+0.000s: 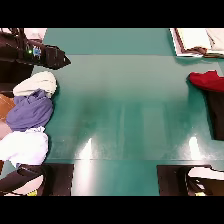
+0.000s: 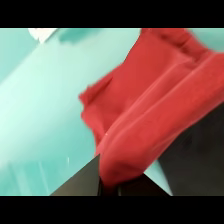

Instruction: Fold the shirts.

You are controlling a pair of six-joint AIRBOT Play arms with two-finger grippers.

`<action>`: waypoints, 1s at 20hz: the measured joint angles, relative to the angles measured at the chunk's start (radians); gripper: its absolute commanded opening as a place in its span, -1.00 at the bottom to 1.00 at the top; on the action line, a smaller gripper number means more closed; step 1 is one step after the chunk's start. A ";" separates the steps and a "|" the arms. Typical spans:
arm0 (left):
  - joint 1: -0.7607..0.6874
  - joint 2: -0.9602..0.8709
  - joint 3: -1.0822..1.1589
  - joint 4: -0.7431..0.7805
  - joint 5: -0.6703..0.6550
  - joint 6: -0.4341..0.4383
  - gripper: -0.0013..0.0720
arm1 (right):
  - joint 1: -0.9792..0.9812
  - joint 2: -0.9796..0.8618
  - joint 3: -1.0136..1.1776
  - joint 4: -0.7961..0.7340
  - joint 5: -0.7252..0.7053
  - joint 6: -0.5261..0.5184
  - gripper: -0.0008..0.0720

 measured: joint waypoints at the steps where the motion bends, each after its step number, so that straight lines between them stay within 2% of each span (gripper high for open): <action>1: 0.000 0.000 0.000 -0.001 -0.004 0.000 -0.89 | -0.010 0.001 0.002 0.021 -0.019 -0.001 -0.93; 9: 0.000 0.000 0.000 -0.003 -0.060 0.000 -0.89 | -0.034 0.003 0.175 0.110 -0.083 -0.003 -0.93; 16: 0.000 0.000 0.000 -0.004 -0.072 0.000 -0.89 | -0.044 0.024 0.246 -0.084 0.078 0.030 -0.93; 20: 0.000 0.000 0.000 -0.004 -0.073 0.004 -0.89 | -0.092 0.066 0.173 -0.153 0.188 0.057 -0.92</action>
